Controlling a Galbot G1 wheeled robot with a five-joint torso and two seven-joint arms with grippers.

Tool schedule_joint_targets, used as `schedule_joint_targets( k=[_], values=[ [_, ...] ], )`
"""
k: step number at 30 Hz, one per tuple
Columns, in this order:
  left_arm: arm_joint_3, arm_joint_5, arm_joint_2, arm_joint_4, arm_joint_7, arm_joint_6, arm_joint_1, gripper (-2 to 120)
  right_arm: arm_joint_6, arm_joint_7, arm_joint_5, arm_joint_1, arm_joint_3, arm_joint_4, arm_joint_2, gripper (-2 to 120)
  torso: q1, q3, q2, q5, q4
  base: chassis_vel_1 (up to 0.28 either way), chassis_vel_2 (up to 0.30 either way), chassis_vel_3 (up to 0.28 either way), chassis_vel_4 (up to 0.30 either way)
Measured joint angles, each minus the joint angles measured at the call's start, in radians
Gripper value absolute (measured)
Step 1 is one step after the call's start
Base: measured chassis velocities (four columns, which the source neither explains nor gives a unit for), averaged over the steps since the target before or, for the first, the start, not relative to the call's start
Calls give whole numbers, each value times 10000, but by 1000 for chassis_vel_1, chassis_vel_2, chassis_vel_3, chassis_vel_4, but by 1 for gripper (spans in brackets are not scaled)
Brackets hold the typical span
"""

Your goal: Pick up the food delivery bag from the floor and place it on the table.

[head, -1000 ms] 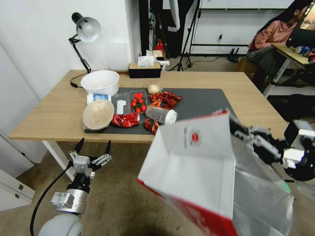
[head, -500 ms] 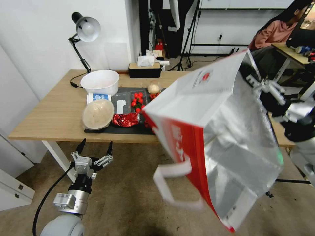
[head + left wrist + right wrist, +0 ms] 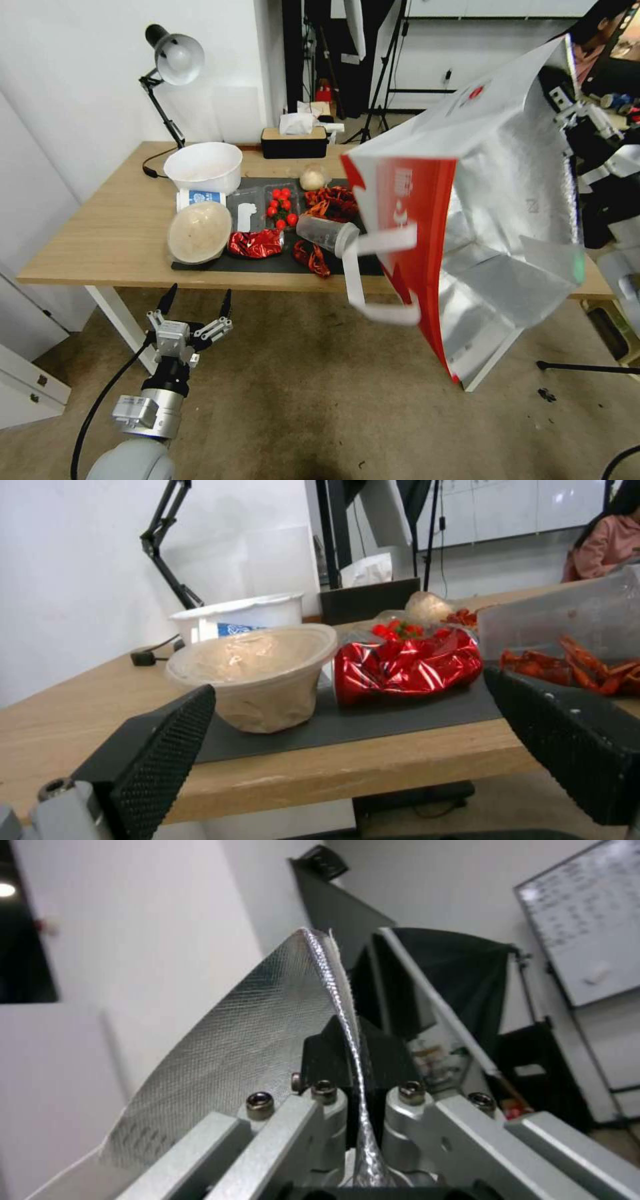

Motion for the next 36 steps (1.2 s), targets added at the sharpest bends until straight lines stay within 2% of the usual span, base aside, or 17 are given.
schedule_joint_targets(
  k=[5, 7, 12, 28, 29, 30, 33, 35, 36],
  values=[
    [36, 74, -39, -21, 5, -8, 29, 100, 107, 805, -55, 633, -552, -510, 86, 0, 0, 0, -3, 0, 2, 0, 0, 0, 0],
    [42, 117, -70, -51, 12, -14, 56, 100, 346, 1442, -64, 1171, -1087, -1033, 199, 0, 0, -1, -5, 1, 2, 0, 0, 0, 0],
    [50, 198, -133, -52, 31, -33, 108, 100, 512, 2289, -85, 1790, -1652, -1886, 397, 0, -2, -2, -7, 0, 2, 0, 0, 0, 0],
    [76, 185, -60, 42, 40, -98, 51, 100, 92, 1334, -571, 2079, -1953, -3492, 122, 1, -4, -5, -9, 0, 1, 0, 0, 0, 0],
    [97, 178, -49, 52, 41, -99, 36, 100, 61, 1198, -603, 2067, -1949, -3547, 74, 6, -4, -5, -10, 0, 1, 0, 0, 0, 0],
    [97, 178, -49, 52, 41, -99, 36, 100, 61, 1198, -603, 2067, -1949, -3547, 74, 6, -4, -5, -10, 0, 1, 0, 0, 0, 0],
    [137, 165, -22, 113, 42, -98, -3, 100, 49, 946, -652, 2083, -1897, -3675, -43, 21, -5, -5, -10, 0, 1, 0, 0, 0, 0],
    [142, 163, -12, 123, 42, -99, -8, 100, 48, 914, -655, 2097, -1890, -3709, -69, 22, -4, -5, -10, 1, 1, 0, 0, 0, 0],
    [152, 160, -2, 147, 42, -100, -18, 100, 48, 840, -666, 2120, -1877, -3776, -115, 29, -5, -5, -10, 0, 2, 0, 0, 0, 0]
  ],
)
